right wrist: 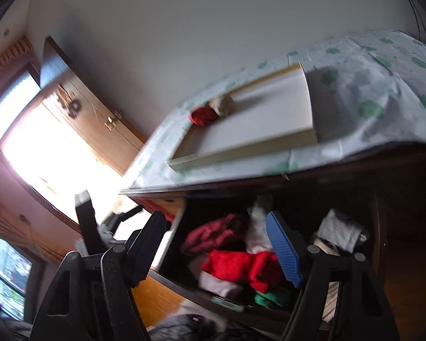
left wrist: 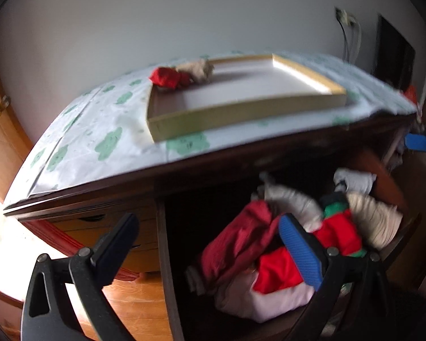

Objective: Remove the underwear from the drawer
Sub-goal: 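Lower both open tools into the open drawer toward the red clothes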

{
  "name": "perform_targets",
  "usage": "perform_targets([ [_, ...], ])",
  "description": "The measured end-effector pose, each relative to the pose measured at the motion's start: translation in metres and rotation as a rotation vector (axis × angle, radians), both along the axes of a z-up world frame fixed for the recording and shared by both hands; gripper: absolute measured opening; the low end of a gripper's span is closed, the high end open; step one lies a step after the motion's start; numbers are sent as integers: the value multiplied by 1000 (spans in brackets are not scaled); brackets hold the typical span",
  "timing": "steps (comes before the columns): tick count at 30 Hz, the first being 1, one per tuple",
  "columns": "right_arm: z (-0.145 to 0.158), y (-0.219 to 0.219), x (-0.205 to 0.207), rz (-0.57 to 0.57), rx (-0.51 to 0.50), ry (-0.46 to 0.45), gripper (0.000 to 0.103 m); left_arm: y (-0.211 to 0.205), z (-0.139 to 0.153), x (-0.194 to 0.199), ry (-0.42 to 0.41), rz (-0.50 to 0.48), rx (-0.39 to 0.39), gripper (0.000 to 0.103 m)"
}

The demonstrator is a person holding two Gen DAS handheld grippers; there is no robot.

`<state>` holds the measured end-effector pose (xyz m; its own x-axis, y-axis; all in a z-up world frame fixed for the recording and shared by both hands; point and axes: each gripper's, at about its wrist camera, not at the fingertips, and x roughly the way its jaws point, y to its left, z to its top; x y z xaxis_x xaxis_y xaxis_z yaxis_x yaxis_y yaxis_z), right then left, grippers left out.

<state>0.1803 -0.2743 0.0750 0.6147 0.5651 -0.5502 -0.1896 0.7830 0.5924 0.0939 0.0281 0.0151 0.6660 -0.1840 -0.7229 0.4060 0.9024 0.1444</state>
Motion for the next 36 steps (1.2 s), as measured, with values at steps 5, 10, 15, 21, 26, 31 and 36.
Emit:
perform_targets([
  [5,-28,19,8,48,-48,47,75,-15,-25,7,33,-140,104,101],
  [10,-39,36,16,83,-79,69,75,-33,-50,27,145,-226,129,101],
  [15,-45,40,22,102,-88,92,75,-48,-70,34,206,-276,222,101],
  [21,-49,40,26,105,-89,106,75,-52,-98,53,290,-232,340,101],
  [26,-49,41,27,116,-97,104,75,-45,-106,68,362,-164,273,99],
  [31,-54,41,30,116,-110,115,75,-44,-106,66,371,-166,238,79],
  [36,-60,47,31,139,-168,108,75,-33,-99,64,369,-158,166,57],
])
